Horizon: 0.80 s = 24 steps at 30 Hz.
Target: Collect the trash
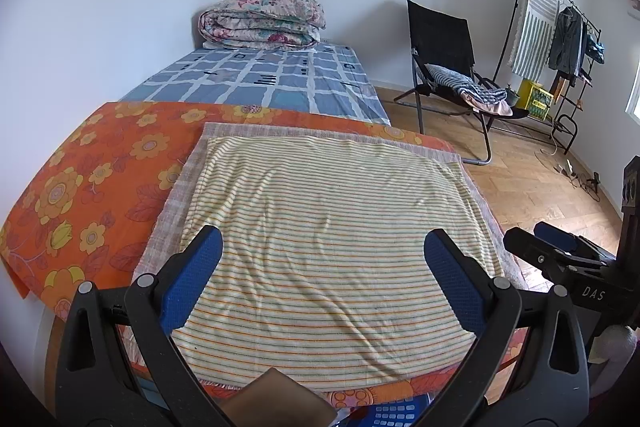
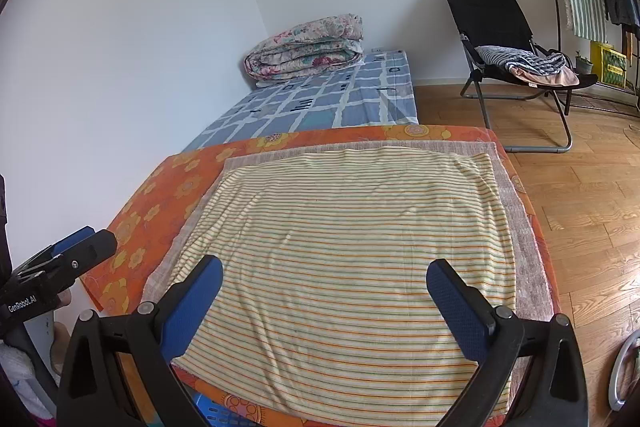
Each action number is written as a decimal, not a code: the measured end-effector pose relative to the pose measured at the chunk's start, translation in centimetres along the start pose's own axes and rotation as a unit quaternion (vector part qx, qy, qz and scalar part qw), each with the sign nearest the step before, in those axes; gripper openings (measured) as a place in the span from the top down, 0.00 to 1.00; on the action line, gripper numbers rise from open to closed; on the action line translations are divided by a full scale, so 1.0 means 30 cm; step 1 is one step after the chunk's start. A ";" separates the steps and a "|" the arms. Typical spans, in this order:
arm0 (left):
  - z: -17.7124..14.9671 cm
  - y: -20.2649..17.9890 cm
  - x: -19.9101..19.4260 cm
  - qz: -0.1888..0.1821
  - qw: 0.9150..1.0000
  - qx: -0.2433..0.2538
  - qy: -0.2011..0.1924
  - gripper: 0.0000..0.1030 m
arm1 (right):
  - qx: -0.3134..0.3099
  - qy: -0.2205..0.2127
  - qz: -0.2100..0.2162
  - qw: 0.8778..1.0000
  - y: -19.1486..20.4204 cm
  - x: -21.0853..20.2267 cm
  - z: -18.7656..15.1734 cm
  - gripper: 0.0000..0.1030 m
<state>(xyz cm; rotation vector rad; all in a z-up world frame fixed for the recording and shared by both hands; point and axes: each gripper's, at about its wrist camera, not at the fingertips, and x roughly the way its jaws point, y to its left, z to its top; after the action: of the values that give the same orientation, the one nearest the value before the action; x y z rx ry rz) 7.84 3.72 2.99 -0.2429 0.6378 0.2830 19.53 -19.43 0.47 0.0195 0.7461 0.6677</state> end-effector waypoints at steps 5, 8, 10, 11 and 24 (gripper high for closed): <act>0.000 0.000 -0.001 0.000 1.000 0.002 0.000 0.01 | -0.001 0.002 0.000 1.000 0.000 0.003 -0.004 0.00; 0.000 0.001 -0.001 0.000 1.000 0.001 -0.001 0.01 | -0.002 0.004 0.000 1.000 -0.003 0.006 -0.011 0.00; -0.002 -0.004 0.000 0.000 1.000 0.001 -0.001 0.01 | -0.002 0.005 0.001 1.000 -0.003 0.007 -0.013 0.00; -0.002 -0.002 0.000 0.000 1.000 0.001 -0.001 0.01 | -0.002 0.005 0.001 1.000 -0.004 0.006 -0.013 0.00; 0.007 -0.008 -0.009 0.007 1.000 0.012 -0.003 0.01 | -0.002 0.009 0.002 1.000 -0.005 0.010 -0.025 0.00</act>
<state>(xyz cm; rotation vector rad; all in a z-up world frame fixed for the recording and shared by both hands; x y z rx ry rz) 7.82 3.53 3.34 -0.2153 0.6360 0.2886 19.29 -19.54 -0.31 0.0117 0.7614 0.6732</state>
